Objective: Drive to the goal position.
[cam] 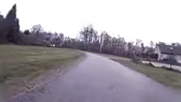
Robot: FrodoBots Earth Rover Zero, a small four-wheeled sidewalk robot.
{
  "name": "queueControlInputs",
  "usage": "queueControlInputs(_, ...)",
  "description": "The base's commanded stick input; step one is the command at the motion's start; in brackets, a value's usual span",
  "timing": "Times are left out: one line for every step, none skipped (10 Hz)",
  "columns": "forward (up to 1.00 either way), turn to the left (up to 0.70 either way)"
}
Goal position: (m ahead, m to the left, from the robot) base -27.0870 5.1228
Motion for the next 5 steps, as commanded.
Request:
queueControlInputs(1.0, 0.0)
queueControlInputs(1.0, 0.0)
queueControlInputs(0.91, 0.0)
queueControlInputs(0.0, 0.0)
queueControlInputs(0.0, 0.0)
